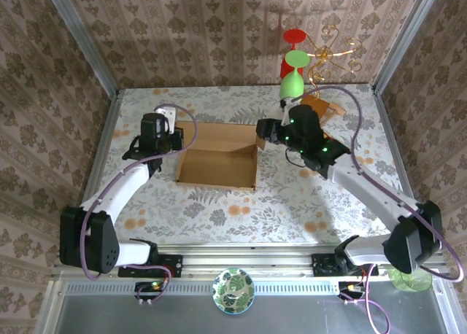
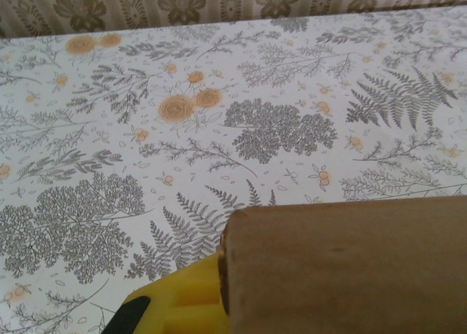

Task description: Fold the paper box

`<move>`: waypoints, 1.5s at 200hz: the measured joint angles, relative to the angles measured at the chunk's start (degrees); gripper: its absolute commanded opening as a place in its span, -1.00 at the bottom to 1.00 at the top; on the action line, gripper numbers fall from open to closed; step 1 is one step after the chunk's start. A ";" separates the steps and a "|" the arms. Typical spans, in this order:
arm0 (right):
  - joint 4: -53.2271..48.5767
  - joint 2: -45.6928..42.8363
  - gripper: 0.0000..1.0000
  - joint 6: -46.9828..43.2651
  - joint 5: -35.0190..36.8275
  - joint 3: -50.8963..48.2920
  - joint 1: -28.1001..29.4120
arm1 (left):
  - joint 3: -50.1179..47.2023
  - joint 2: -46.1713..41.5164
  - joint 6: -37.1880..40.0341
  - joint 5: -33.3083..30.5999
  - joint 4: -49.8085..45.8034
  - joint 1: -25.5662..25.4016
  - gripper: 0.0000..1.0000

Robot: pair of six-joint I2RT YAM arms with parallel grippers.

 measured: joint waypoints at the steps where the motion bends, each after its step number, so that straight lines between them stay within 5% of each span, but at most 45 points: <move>1: -0.31 -0.13 0.20 0.17 0.00 0.33 -0.17 | -0.02 -0.04 0.00 0.11 0.02 0.04 -1.00; 57: -14.32 7.06 0.16 16.59 -0.98 16.85 -3.76 | -4.13 -2.84 0.42 4.00 4.22 0.87 -1.00; 125: -25.16 17.86 0.05 31.98 -7.69 18.45 -3.82 | -8.90 -4.20 -0.44 6.14 7.52 1.20 -1.00; 300: -17.07 19.82 0.00 51.76 -23.50 7.82 -3.34 | -11.30 -4.83 -8.66 4.98 11.21 0.74 -1.00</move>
